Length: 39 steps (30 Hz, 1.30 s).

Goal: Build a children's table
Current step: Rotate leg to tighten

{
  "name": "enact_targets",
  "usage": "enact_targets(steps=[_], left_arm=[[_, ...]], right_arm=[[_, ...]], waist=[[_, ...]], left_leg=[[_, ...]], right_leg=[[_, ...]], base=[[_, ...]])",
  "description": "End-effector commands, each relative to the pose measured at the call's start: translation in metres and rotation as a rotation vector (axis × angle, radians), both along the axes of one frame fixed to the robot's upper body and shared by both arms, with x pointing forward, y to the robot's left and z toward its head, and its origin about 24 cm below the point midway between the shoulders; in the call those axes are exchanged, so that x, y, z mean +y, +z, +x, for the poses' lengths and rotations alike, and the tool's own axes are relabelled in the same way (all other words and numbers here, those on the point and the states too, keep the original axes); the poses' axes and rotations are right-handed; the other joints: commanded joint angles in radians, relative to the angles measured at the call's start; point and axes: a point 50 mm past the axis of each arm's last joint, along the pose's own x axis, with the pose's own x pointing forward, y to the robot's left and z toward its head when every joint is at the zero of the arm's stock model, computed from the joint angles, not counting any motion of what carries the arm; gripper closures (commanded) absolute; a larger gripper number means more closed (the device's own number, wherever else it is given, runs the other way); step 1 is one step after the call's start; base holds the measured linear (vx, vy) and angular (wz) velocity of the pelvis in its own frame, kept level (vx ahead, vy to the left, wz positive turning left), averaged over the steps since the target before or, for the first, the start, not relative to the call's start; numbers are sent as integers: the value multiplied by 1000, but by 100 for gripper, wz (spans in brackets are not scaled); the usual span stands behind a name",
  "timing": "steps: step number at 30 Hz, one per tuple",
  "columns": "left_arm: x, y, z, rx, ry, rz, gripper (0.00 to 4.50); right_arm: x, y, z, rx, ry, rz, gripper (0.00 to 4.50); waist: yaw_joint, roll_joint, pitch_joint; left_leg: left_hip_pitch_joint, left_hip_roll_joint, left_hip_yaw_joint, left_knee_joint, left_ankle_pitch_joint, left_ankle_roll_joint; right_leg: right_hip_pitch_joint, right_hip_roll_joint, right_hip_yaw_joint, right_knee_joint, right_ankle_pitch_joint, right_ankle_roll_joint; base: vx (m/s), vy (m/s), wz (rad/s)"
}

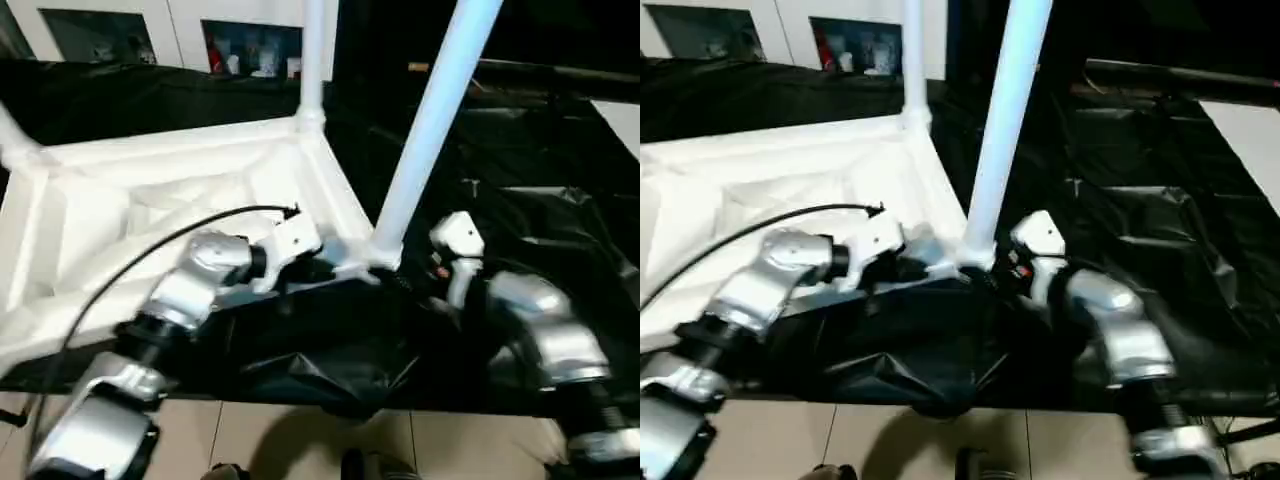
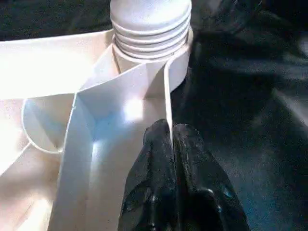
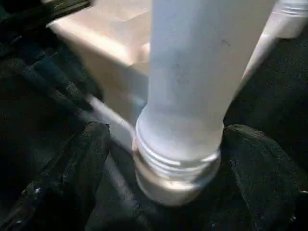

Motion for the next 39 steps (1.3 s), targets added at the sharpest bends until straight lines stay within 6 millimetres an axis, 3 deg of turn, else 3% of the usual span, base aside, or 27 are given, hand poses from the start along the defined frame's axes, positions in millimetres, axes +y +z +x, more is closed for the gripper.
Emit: enact_targets(steps=[1,5,7,14,19,21,30,34,39], left_arm=[[9,-32,-15,133,-35,143,450],[10,-32,-11,123,40,129,450],[10,-31,-10,129,50,117,406],[9,-27,-7,92,62,96,406],[10,-27,-8,110,54,85,406],[9,-26,-8,110,54,65,443],[2,-24,-17,105,-56,19,448],[2,-24,-20,116,-66,19,448],[4,-25,-21,125,-65,20,449]], right_arm=[[4,2,-2,-1,78,-22,55],[-2,5,1,-5,87,-46,55],[-1,5,1,-6,89,-45,52],[1,7,0,-1,126,-36,52],[-1,7,2,-3,128,-47,52],[-1,5,3,0,127,-57,52],[4,-1,10,9,138,-105,52],[6,1,12,8,152,-94,52],[7,2,13,12,163,-68,70]], waist=[[7,-7,-60],[8,-9,-58],[9,-9,-57],[15,-9,-59],[14,-9,-60],[13,-10,-60],[9,-14,-62],[9,-13,-63],[12,-12,-60]], left_leg=[[2,17,-4,-53,-156,105],[4,17,-4,-54,-166,90],[5,17,-4,-53,-171,89],[2,15,-4,-52,-149,97],[4,15,-5,-52,-162,91],[2,15,-5,-52,-156,92],[-3,15,-6,-52,-131,103],[1,16,-2,-49,-120,120],[3,17,-3,-51,-132,114]], right_leg=[[63,-59,40,-67,-199,-233],[62,-58,40,-69,-233,-224],[60,-58,40,-71,-244,-223],[62,-56,40,-68,-212,-221],[61,-57,39,-70,-238,-219],[62,-56,39,-68,-227,-220],[66,-59,39,-62,-199,-226],[64,-57,40,-58,-153,-248],[64,-57,40,-60,-176,-244]], base=[[0,0,0],[0,0,0],[0,0,0],[0,0,0],[0,0,0],[0,0,0],[0,0,0],[0,0,0],[0,0,0]])
